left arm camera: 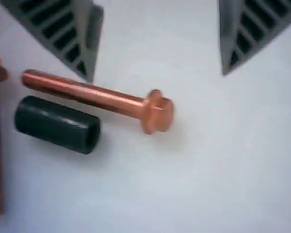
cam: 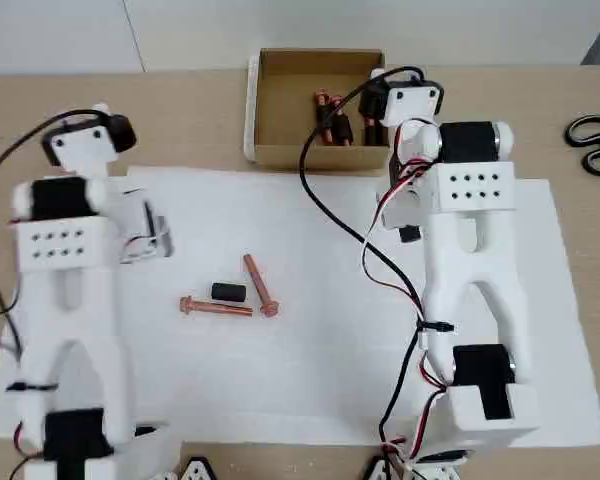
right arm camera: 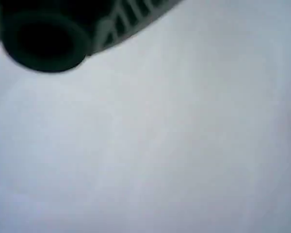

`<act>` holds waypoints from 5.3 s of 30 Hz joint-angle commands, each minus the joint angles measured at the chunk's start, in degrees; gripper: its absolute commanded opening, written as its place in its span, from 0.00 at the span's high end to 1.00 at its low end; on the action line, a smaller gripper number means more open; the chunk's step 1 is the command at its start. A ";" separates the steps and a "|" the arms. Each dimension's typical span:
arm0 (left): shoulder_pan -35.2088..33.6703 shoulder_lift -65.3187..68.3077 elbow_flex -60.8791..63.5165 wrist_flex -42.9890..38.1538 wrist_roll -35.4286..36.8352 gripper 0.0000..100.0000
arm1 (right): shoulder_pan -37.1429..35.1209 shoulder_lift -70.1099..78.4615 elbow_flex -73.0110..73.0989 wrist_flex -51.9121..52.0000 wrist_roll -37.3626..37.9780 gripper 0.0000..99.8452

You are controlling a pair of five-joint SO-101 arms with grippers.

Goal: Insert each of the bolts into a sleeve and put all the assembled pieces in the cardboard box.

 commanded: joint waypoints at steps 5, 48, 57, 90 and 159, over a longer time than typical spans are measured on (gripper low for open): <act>12.57 2.46 2.24 1.23 17.05 0.83 | 1.19 -6.02 0.53 0.57 0.62 1.00; 14.95 2.46 37.93 -34.55 46.51 0.99 | 1.27 -6.11 0.70 0.66 0.26 1.00; 14.95 1.85 28.44 -25.32 38.68 0.99 | 1.27 -6.02 0.70 0.57 0.26 1.00; 1.85 2.29 30.20 -31.03 -23.21 0.90 | 1.01 -6.29 0.79 0.84 -1.41 1.00; 21.10 -32.62 -6.99 -13.54 -8.70 0.99 | -10.15 -57.54 11.43 -0.40 -0.97 1.00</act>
